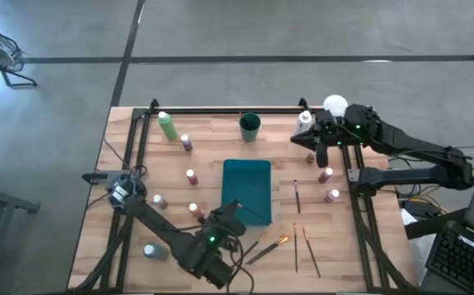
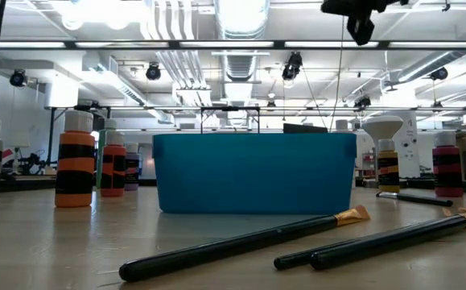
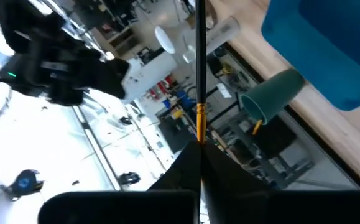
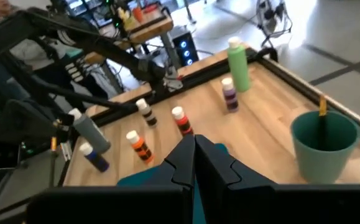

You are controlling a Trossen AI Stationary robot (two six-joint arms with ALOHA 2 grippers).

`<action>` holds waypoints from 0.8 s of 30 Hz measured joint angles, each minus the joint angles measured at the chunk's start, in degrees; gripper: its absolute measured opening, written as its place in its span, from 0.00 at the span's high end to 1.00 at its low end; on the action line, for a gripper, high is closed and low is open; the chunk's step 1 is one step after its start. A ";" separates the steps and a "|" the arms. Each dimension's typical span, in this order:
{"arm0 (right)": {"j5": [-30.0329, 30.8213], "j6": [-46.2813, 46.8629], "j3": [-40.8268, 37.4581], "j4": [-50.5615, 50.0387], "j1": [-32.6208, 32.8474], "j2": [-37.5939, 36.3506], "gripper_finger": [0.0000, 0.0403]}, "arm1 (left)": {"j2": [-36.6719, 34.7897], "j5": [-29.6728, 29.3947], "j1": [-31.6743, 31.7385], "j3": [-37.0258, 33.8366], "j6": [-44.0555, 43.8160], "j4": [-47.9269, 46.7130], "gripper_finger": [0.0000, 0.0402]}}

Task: Pick & Place Paint Supplies
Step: Put the gold paint brush into the green cup

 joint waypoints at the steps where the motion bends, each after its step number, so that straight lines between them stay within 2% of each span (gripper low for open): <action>1: -0.80 0.03 0.00 0.37 0.00 0.84 0.98 | 0.00 -0.37 -0.31 0.00 0.39 0.00 1.00; 5: -5.17 0.01 -0.02 3.97 -0.02 3.78 0.98 | -0.11 -2.59 -1.54 0.00 0.64 0.01 1.00; 13: -5.81 -0.01 0.10 7.99 -0.13 5.46 0.98 | -2.20 -3.13 -4.52 -0.17 -3.01 0.01 1.00; 17: -8.99 1.33 0.22 8.45 -0.13 5.50 0.98 | -3.69 -4.09 -5.65 -1.71 -5.04 0.08 1.00; 24: -15.80 4.30 0.28 11.72 -0.09 5.94 0.98 | -4.20 -4.19 -5.87 -6.10 1.66 0.01 1.00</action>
